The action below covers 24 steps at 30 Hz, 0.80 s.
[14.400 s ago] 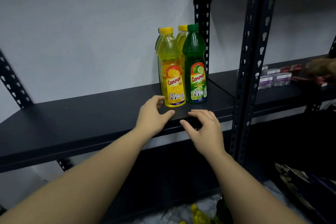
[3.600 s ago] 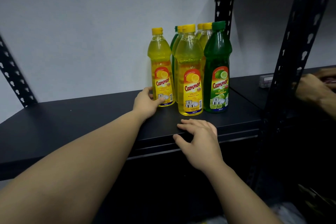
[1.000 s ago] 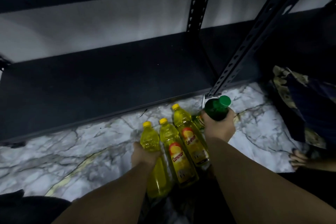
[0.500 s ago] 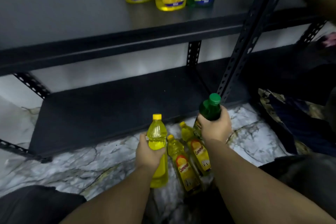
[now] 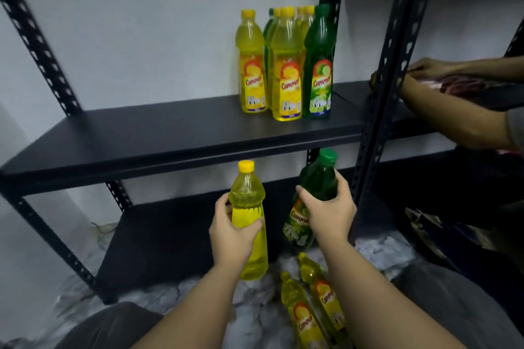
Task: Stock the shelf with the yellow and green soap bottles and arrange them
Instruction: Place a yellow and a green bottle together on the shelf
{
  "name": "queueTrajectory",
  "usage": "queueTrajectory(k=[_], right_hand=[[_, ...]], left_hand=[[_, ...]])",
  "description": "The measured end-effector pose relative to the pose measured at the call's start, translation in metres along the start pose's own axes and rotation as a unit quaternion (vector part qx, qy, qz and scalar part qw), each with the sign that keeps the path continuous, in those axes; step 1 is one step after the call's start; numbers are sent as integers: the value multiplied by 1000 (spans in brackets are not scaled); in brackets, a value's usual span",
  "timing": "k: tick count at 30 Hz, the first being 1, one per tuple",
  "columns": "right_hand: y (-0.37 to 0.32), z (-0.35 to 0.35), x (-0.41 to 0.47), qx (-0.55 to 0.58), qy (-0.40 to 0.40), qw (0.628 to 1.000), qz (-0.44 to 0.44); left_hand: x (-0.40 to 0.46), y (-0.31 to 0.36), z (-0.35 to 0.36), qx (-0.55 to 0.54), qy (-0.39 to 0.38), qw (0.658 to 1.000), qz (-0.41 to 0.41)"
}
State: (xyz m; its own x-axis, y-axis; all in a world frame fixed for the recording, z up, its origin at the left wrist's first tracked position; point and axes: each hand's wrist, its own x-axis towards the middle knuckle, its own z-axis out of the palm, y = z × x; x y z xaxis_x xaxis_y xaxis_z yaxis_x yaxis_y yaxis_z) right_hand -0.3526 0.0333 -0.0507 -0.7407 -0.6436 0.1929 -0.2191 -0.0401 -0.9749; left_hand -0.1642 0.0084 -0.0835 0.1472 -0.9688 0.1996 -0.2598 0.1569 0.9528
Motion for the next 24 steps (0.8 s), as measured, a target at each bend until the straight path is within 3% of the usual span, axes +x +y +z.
queueTrajectory(k=[10,18,24], right_hand=[[-118,14,29,65,-58,989,-117],[-203,66,67,91,-100,967,-217],[-230,112,95,124,-105,958,-237]], left_hand=[[63,127,-49,-59,41,988,140],[148,205,-88,-33,69,982,175],[200,216,-94,-6,83,979,187]])
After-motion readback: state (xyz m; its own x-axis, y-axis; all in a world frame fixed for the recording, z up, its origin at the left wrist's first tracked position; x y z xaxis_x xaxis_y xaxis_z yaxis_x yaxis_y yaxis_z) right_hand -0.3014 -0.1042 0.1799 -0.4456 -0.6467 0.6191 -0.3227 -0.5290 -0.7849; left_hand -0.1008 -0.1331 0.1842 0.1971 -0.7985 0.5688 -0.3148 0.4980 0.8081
